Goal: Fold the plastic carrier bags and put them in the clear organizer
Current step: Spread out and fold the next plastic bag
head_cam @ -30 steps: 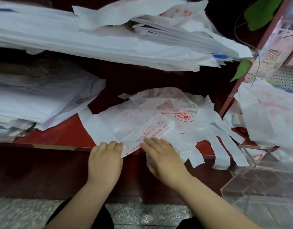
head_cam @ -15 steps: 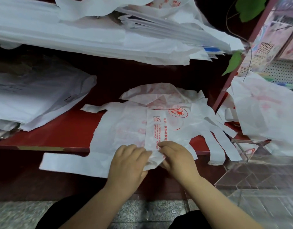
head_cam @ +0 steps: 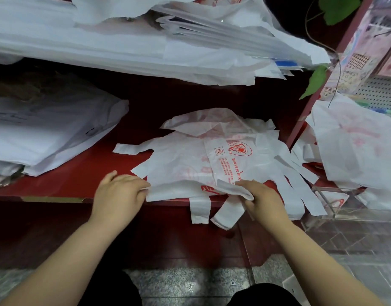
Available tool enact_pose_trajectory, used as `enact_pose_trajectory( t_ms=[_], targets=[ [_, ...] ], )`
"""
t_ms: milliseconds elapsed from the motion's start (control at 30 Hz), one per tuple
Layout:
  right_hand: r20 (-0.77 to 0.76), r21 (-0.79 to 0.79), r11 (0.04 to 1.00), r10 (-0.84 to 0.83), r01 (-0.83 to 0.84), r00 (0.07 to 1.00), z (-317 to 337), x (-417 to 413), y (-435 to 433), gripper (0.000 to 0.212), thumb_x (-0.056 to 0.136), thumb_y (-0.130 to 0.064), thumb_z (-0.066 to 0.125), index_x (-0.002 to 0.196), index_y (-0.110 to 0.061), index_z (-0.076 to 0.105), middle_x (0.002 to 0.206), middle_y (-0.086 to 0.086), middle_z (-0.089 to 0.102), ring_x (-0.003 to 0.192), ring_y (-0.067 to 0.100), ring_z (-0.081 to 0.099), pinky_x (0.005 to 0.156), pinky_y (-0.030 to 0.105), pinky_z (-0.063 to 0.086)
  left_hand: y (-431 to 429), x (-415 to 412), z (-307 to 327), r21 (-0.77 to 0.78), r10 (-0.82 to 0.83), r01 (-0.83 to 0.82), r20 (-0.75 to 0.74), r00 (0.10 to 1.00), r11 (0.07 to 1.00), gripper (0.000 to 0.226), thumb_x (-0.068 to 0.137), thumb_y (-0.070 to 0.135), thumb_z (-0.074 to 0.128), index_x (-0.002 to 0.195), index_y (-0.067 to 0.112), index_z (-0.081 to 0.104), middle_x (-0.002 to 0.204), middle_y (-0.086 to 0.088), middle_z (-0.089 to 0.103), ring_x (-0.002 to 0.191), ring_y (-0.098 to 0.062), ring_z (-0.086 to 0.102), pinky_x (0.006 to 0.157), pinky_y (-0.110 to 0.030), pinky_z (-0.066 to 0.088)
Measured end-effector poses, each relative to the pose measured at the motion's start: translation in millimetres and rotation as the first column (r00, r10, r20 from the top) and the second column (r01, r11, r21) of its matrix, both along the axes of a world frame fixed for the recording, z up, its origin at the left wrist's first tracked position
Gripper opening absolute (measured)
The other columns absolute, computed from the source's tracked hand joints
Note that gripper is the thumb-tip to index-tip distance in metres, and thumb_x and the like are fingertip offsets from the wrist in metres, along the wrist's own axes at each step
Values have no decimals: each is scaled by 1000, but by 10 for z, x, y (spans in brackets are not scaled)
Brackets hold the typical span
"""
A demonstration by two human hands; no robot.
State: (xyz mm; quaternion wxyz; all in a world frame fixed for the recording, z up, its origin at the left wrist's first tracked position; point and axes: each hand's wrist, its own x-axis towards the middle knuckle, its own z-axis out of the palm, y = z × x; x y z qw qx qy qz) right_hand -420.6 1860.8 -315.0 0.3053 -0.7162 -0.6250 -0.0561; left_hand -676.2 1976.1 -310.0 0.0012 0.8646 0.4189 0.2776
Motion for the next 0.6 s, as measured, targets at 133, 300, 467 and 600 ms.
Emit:
enact_pose_trajectory(
  t_ms=[133, 300, 467, 600],
  targets=[
    [-272, -82, 993, 62, -88, 960, 88, 9, -76, 35, 78, -34, 46, 92, -15, 71, 59, -24, 50, 75, -7, 56, 66, 11, 31, 153, -142, 237, -413, 103, -63, 77, 992, 909, 11, 85, 18, 64, 82, 25, 72, 86, 5, 69, 94, -22, 61, 85, -31, 41],
    [-467, -118, 990, -127, 81, 875, 79, 51, 39, 50, 91, -17, 56, 45, -16, 34, 39, -6, 33, 42, 6, 35, 48, 15, 27, 440, -216, 434, -601, 152, 39, 263, 953, 799, 15, 78, 15, 72, 66, 21, 65, 75, 10, 62, 76, -5, 56, 63, -14, 37],
    [-454, -239, 930, -361, 279, 815, 131, 31, 280, 27, 92, -22, 48, 69, -10, 56, 64, -1, 51, 70, 18, 46, 80, 32, 37, 614, -99, 399, -567, 216, -109, 123, 969, 816, 7, 81, 24, 69, 76, 27, 67, 96, 5, 66, 107, -20, 55, 91, -31, 38],
    [-353, -268, 886, -456, 379, 817, 139, 2, 384, 12, 89, -20, 49, 80, -19, 57, 84, -3, 59, 90, 19, 54, 89, 32, 34, 519, 101, 260, -197, 288, -267, 87, 954, 943, 24, 89, 18, 59, 110, 12, 67, 117, -9, 63, 118, -30, 48, 106, -41, 17]
  ],
)
